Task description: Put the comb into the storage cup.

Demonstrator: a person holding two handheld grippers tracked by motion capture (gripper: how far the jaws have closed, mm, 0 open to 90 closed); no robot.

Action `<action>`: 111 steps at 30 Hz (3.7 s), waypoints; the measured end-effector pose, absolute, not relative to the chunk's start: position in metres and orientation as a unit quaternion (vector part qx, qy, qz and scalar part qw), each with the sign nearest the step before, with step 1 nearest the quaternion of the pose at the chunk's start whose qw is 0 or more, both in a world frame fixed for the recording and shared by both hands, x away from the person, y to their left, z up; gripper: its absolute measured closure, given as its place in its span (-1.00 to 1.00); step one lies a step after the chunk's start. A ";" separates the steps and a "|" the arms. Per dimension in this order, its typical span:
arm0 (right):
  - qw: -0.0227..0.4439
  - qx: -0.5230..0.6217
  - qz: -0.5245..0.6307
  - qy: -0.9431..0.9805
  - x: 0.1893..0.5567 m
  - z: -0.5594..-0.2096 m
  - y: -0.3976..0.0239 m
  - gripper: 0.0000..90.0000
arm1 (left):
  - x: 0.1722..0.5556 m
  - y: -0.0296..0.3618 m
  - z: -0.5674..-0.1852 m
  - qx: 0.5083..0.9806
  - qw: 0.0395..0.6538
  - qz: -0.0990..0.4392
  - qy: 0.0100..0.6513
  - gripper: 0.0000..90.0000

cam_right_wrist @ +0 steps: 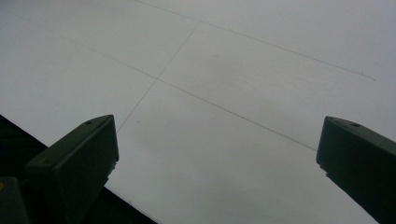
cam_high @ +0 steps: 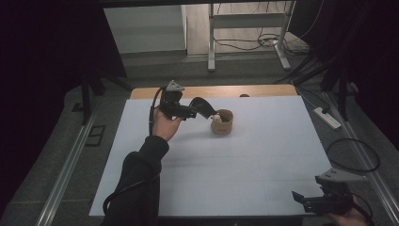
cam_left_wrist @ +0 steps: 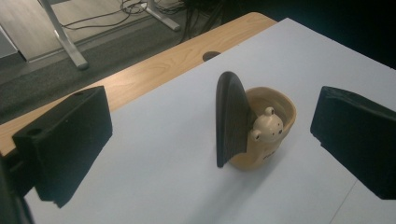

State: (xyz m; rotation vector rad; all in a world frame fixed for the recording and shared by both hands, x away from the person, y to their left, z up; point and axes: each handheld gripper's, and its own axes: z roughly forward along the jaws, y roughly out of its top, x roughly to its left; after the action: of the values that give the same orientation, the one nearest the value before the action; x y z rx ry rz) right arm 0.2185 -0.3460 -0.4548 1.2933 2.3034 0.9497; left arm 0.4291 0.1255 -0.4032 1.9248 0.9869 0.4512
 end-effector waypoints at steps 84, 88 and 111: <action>0.176 0.447 0.335 0.811 0.216 -0.454 -0.345 -1.00 | 0.338 0.161 -0.446 0.782 0.471 0.139 0.384 -1.00; 0.176 0.447 0.335 0.811 0.216 -0.454 -0.345 -1.00 | 0.333 0.161 -0.446 0.781 0.471 0.143 0.383 -1.00; 0.176 0.445 0.334 0.812 0.216 -0.454 -0.344 -1.00 | 0.301 0.172 -0.445 0.771 0.472 0.148 0.400 -1.00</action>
State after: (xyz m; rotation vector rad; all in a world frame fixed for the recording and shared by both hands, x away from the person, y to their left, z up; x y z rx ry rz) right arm 0.2163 -0.3445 -0.4541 1.2606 2.3002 0.9460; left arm 0.3012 0.1725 -0.4447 1.8881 0.9793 0.3615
